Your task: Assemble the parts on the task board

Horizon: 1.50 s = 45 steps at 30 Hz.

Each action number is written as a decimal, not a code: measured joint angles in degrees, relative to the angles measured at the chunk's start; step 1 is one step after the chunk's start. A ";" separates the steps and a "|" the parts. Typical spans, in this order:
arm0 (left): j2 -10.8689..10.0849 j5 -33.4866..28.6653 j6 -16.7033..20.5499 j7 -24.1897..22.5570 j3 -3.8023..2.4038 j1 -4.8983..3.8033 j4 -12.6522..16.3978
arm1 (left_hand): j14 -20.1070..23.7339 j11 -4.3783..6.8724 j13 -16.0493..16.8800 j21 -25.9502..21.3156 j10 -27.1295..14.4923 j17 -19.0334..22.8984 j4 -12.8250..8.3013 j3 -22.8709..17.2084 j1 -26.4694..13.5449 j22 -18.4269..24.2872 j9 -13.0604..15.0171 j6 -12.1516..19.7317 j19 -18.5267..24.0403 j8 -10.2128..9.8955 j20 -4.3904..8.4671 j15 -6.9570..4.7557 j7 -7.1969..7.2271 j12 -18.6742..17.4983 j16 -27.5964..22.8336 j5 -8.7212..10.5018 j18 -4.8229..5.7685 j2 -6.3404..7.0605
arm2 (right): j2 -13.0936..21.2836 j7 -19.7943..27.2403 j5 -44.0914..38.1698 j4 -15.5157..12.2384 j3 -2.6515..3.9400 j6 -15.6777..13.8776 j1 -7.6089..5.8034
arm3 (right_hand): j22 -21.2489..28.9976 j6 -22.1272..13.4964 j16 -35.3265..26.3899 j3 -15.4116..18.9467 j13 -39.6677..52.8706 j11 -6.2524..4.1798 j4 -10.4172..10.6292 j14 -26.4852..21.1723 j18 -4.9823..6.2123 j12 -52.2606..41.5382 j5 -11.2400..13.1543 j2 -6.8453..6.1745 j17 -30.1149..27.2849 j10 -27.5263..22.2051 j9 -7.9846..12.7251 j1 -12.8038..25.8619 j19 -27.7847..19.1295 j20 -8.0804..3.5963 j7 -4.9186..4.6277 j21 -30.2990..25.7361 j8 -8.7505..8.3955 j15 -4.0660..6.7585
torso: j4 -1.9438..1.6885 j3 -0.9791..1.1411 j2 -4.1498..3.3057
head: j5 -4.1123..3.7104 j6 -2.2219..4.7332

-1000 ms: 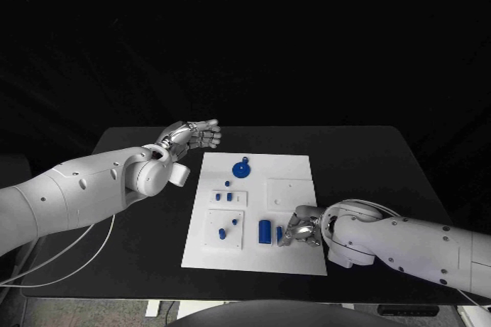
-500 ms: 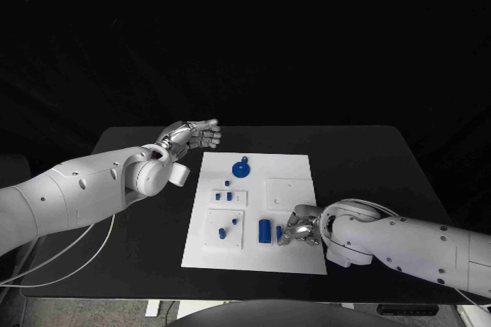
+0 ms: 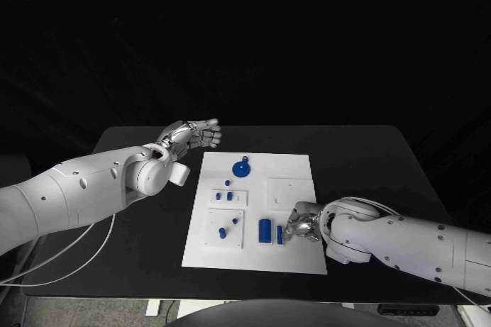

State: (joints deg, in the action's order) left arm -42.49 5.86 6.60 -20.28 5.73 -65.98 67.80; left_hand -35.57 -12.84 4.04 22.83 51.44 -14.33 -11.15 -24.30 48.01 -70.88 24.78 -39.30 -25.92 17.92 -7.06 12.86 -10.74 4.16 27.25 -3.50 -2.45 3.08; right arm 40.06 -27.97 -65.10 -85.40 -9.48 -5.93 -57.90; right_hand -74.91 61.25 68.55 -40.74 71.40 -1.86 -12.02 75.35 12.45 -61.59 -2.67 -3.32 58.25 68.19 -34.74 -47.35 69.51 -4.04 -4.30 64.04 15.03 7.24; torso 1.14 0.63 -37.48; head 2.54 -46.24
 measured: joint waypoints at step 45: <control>4.67 -3.78 0.93 -0.08 -0.22 -1.94 -9.94 | -0.60 3.44 0.07 -0.74 2.30 -0.57 -0.04 0.44 0.69 -1.42 0.23 -2.35 0.12 1.21 0.75 -1.46 1.39 0.34 0.00 0.00 0.31 -0.69 | -8.87 35.68 35.54 36.73 9.62 -2.14 -6.50 | 18.42 -13.41 -44.86 7.02 -38.59 8.84 -4.75 -26.23 -2.81 41.97 -9.54 -1.44 -22.52 -18.87 0.49 -2.68 -32.26 12.11 -4.97 -38.06 -4.45 -13.58 | 1.20 0.31 4.72 | -1.25 11.40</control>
State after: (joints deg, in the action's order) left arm -37.82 2.07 7.54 -20.35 5.50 -67.92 57.86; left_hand -36.17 -9.40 4.11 22.09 53.75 -14.90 -11.19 -23.86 48.70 -72.30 25.01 -41.65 -25.80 19.13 -6.31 11.40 -9.35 4.50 27.25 -3.50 -2.14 2.39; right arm 31.19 7.71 -29.56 -48.67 0.13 -8.06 -64.41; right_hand -56.49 47.84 23.69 -33.72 32.81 6.98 -16.76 49.12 9.64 -19.62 -12.21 -4.76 35.73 49.32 -34.25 -50.03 37.24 8.07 -9.27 25.98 10.58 -6.34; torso 2.34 0.93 -32.76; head 1.30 -34.84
